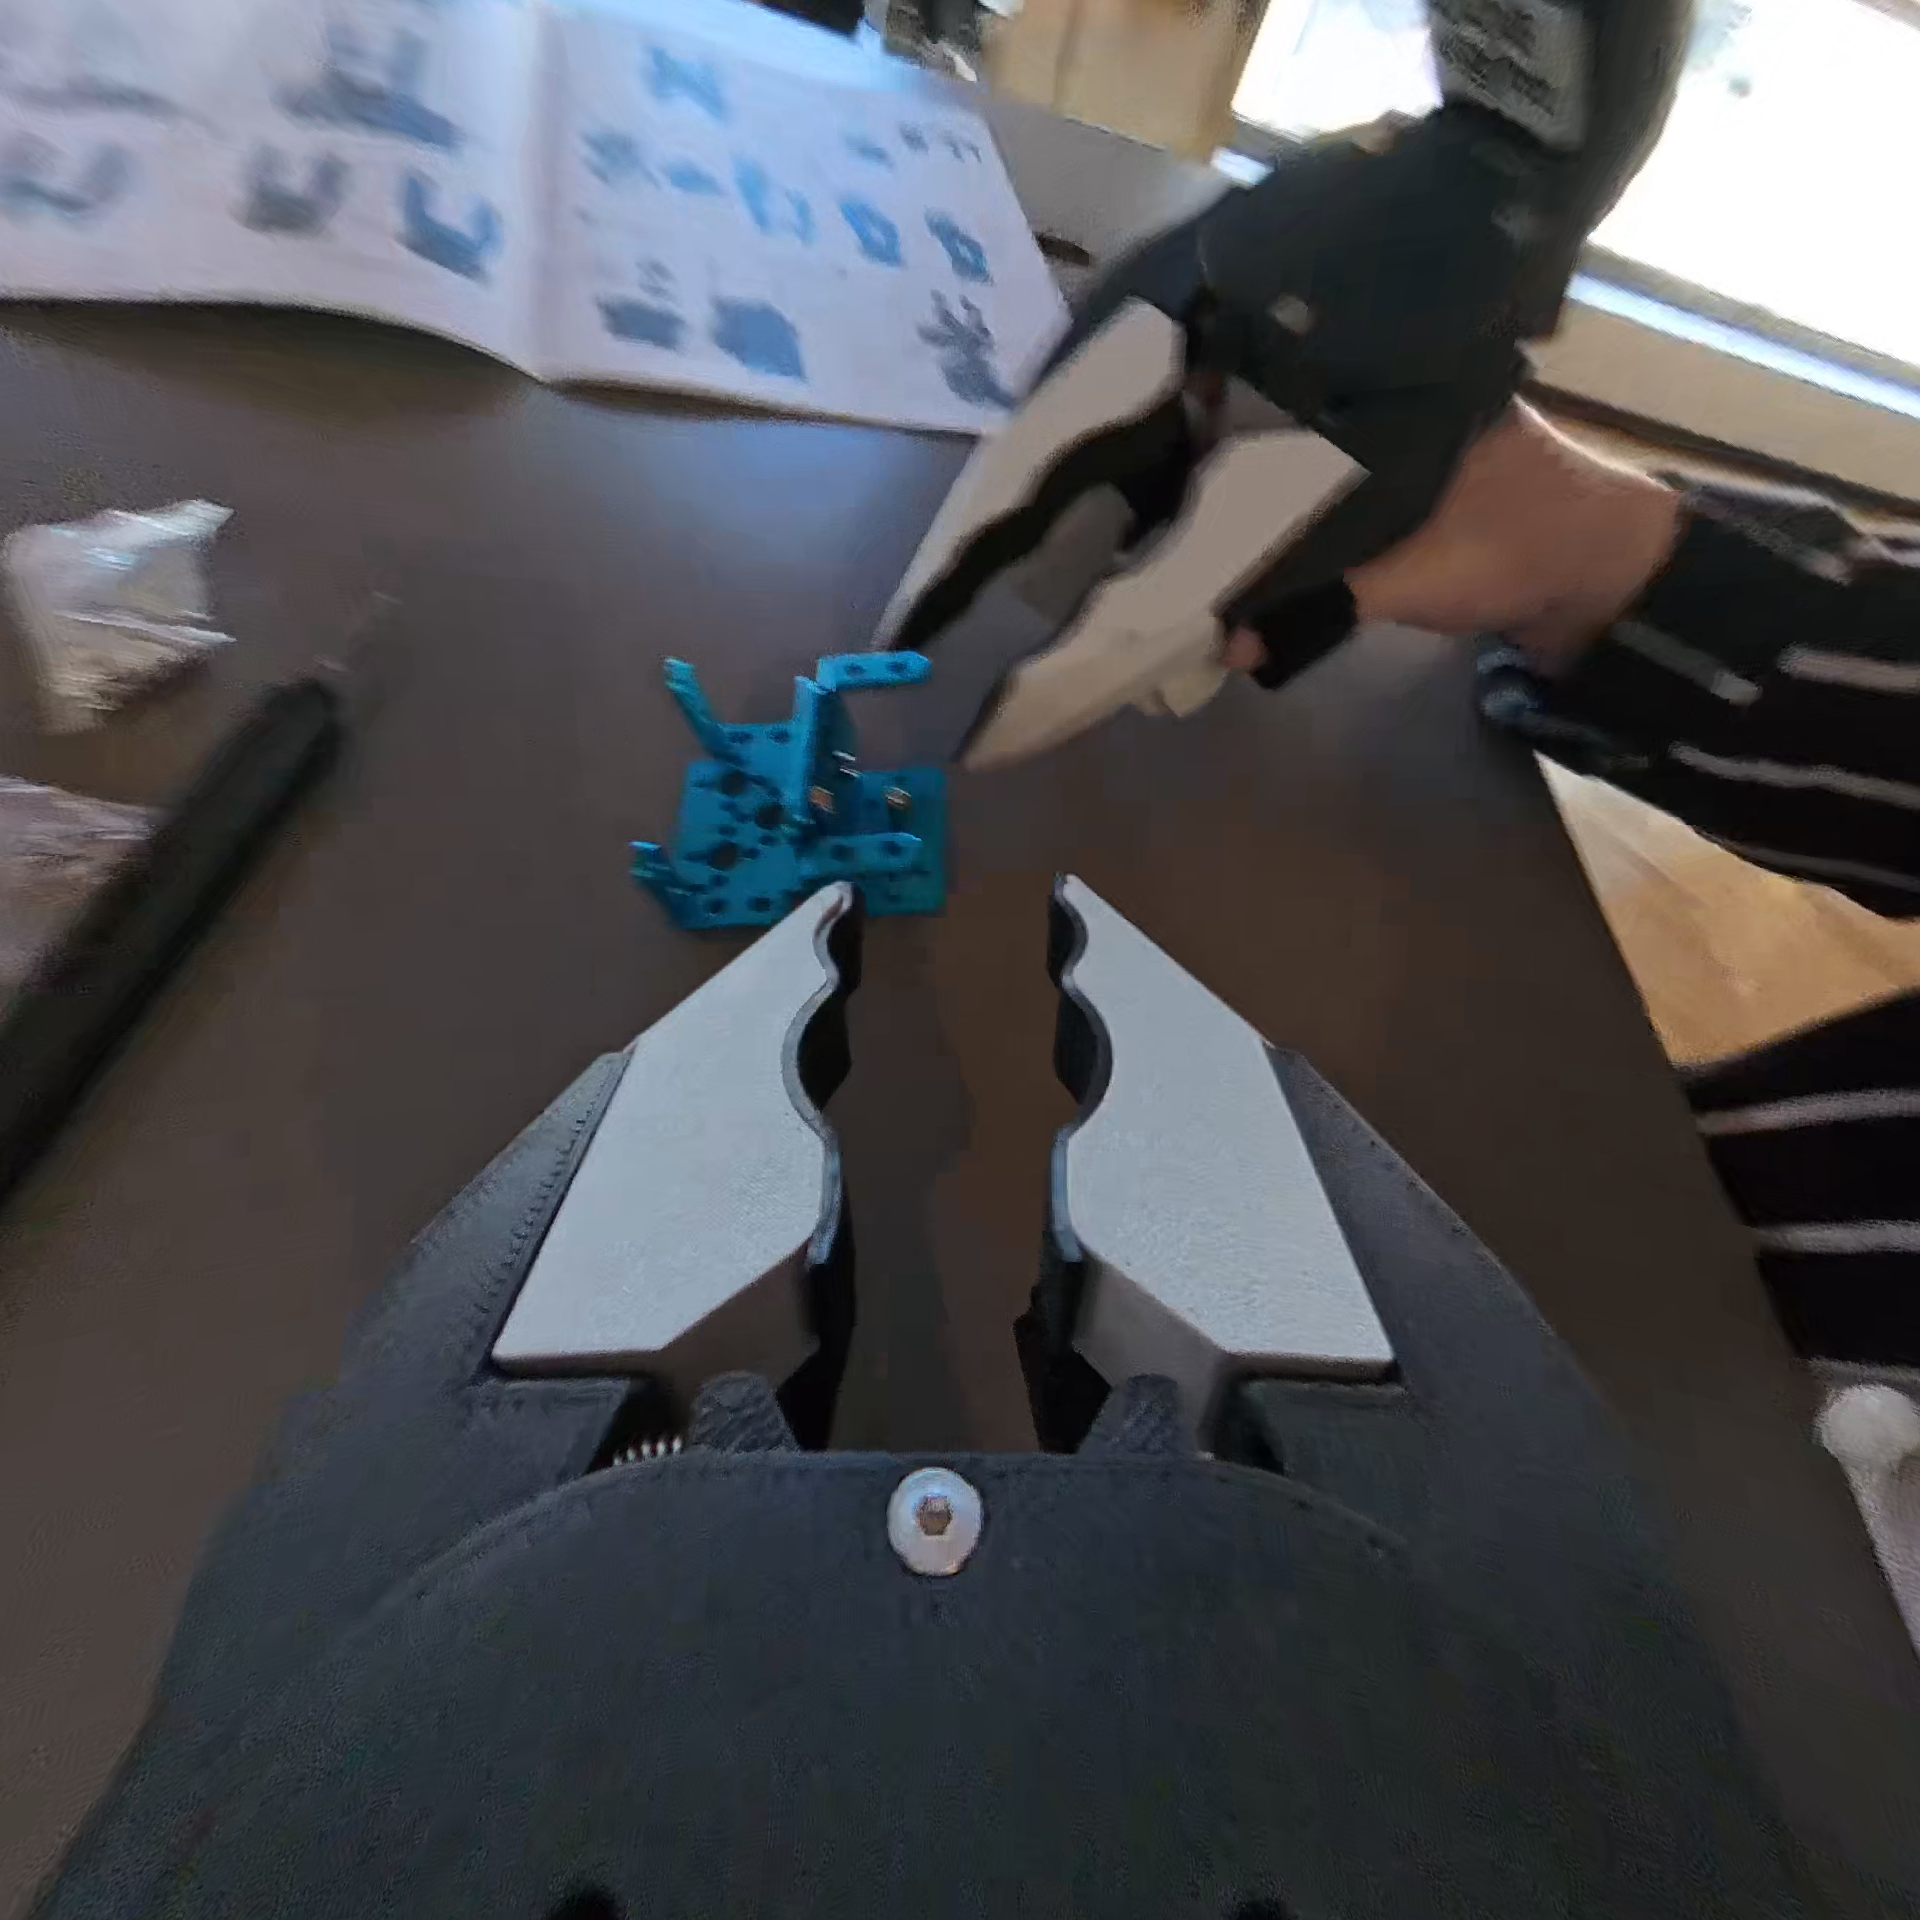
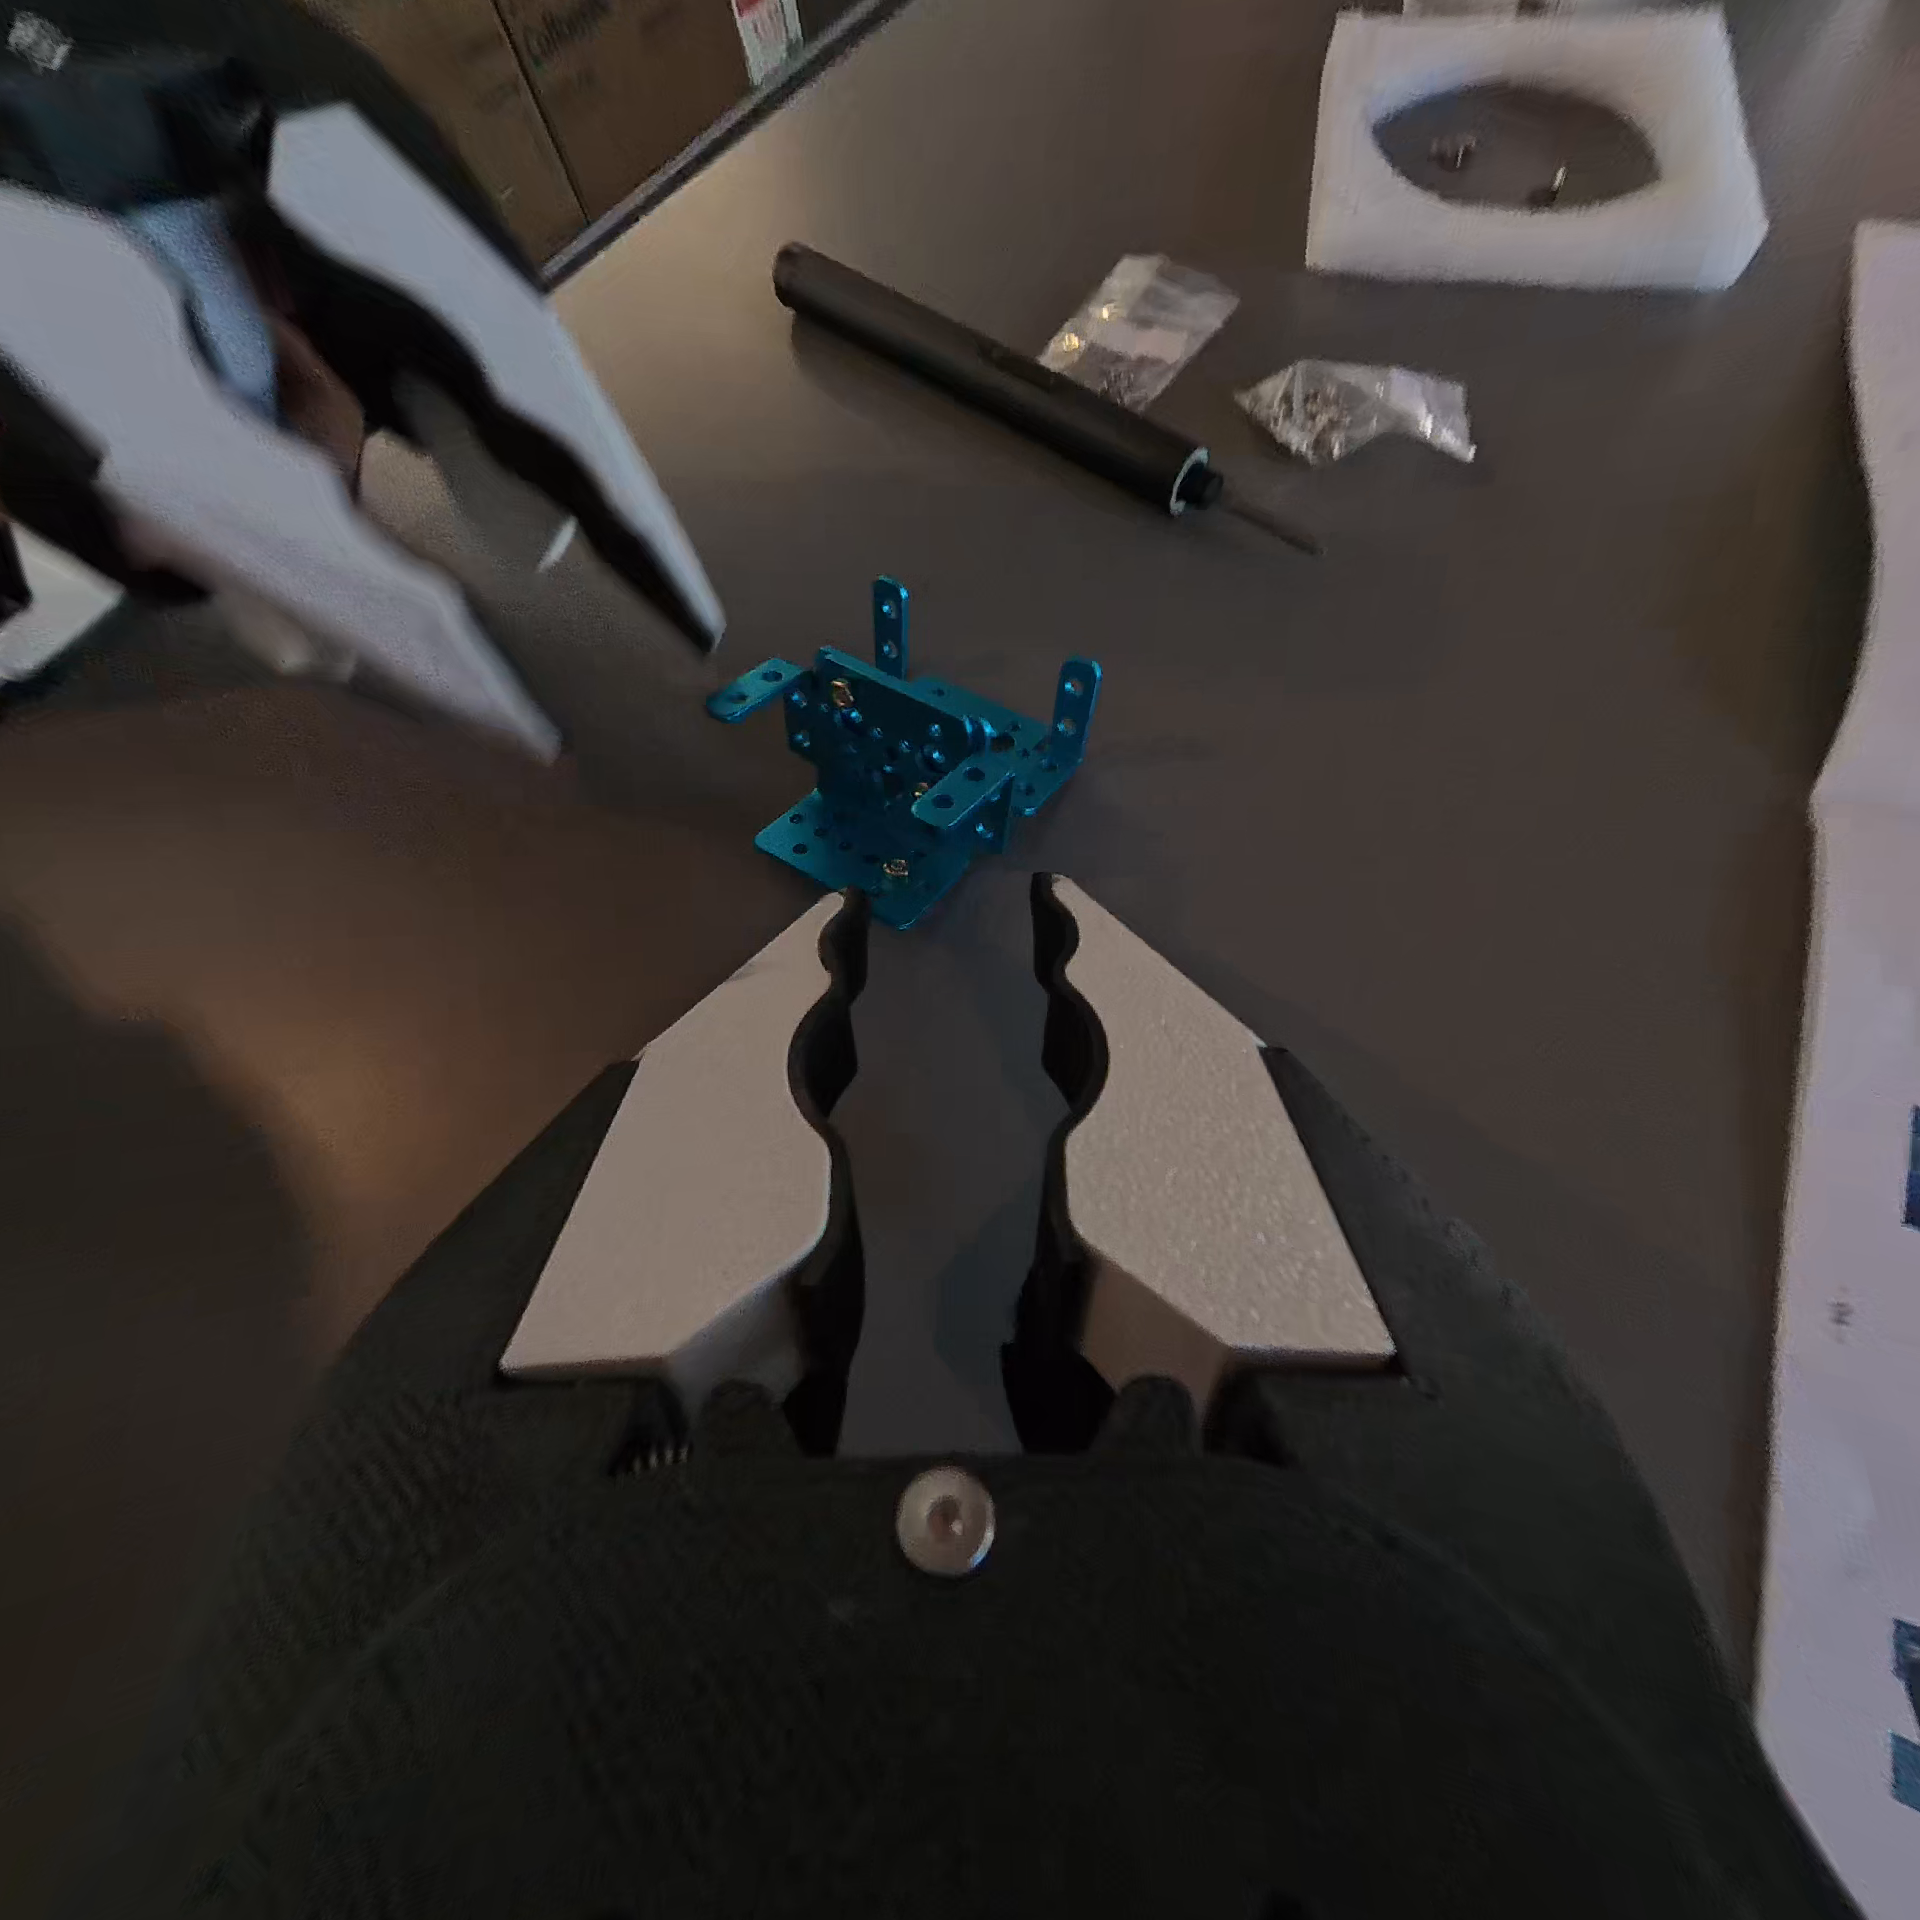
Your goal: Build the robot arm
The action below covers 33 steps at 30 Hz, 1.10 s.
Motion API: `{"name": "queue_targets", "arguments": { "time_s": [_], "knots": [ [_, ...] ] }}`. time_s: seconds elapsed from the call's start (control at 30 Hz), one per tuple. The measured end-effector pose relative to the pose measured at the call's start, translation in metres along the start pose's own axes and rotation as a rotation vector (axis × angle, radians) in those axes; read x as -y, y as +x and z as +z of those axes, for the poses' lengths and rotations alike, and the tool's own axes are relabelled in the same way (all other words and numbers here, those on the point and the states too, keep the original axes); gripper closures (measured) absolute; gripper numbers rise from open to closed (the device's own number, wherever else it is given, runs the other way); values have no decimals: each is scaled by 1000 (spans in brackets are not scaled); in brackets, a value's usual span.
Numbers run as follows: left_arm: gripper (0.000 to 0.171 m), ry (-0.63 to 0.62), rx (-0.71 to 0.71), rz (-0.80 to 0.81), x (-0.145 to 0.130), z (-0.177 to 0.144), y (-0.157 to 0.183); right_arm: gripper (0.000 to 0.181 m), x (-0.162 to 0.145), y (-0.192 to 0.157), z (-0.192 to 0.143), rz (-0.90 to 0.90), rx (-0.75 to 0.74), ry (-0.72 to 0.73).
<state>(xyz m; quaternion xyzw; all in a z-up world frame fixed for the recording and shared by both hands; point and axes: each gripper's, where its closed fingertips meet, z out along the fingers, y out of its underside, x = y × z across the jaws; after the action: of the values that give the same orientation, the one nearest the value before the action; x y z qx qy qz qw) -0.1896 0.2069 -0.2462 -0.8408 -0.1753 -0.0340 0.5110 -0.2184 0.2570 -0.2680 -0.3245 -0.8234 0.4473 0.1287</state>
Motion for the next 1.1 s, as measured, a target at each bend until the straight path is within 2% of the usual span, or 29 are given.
{"name": "queue_targets", "arguments": {
  "time_s": [0.07,0.13,0.27,0.37,0.47,0.67,0.8,0.9,1.1],
  "knots": [
    [140,25,94,-21,14,-6,-19,150,2,-4,-4,-122,-38,37],
    [144,-9,72,-81,27,-2,-25,150,0,-8,-6,-224,-80,38],
    [152,-232,-2,-117,26,27,-30,151,-2,-14,-3,-275,-88,51],
    [155,-421,-34,-114,9,37,-28,151,5,-12,-8,-292,-110,111],
    [164,-507,-34,-112,-1,39,-28,152,10,-12,-14,-290,-117,162],
    [159,-510,-110,-274,3,47,-20,155,13,-15,-17,-305,-107,195],
    [165,-457,-188,-400,7,51,-16,153,12,-20,-16,-328,-84,192],
    [169,-387,-226,-449,21,44,-13,147,13,-27,-21,-405,-70,217],
    [169,-358,-336,-527,33,23,11,135,32,-47,-47,-597,-60,360]
  ]
}}
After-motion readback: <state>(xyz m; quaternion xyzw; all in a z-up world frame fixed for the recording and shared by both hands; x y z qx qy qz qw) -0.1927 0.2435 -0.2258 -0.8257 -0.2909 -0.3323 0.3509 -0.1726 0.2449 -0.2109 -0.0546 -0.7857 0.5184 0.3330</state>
